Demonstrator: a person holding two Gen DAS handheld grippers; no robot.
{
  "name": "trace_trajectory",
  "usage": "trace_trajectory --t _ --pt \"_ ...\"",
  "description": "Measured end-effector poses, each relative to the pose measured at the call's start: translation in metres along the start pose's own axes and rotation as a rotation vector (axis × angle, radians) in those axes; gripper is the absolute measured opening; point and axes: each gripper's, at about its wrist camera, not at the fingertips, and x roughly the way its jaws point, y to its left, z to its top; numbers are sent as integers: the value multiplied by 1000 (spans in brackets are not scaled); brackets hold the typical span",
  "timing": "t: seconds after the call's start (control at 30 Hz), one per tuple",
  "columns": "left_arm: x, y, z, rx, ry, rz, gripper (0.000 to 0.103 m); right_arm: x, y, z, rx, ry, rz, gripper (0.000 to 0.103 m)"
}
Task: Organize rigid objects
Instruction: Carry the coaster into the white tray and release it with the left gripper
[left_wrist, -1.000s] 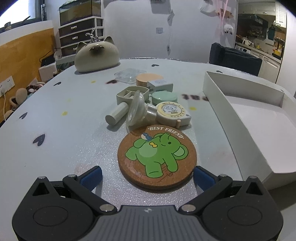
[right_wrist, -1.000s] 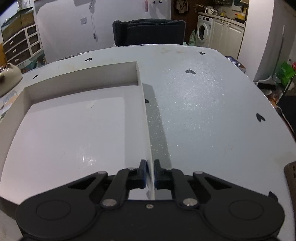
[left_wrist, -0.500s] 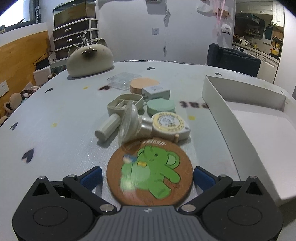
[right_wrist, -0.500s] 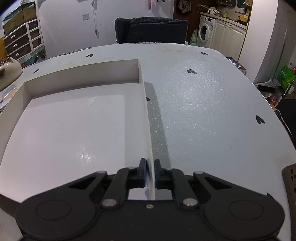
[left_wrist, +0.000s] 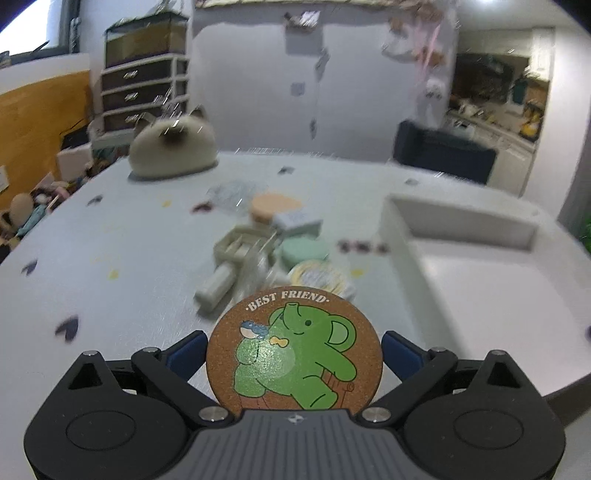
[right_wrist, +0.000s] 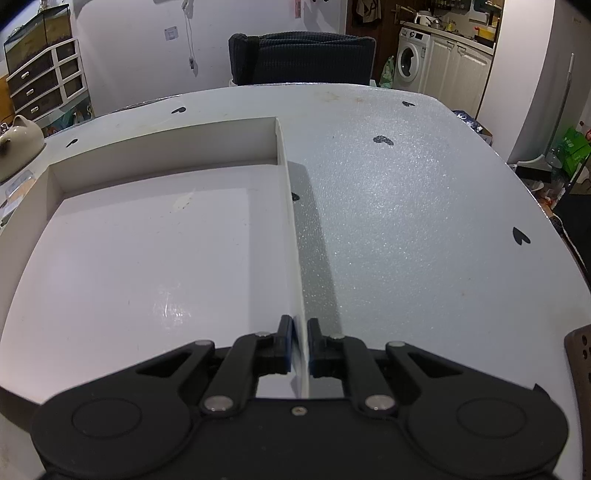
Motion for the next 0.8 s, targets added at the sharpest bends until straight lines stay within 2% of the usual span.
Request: trace_trajectory --t 0.1,0.2,0.4,0.57,0.8 --pt "-9 -16 21 31 -46 -58 99 0 -1 0 3 4 5 8" --pt "-5 -42 43 56 -67 -152 99 1 -1 1 0 9 7 8" --pt "29 -117 84 86 -28 -344 99 1 -2 3 12 21 7 8" --pt "70 -190 105 154 27 -466 99 2 -2 5 25 35 6 8" --pt "130 -259 112 212 126 -521 99 5 -4 11 21 70 20 7"
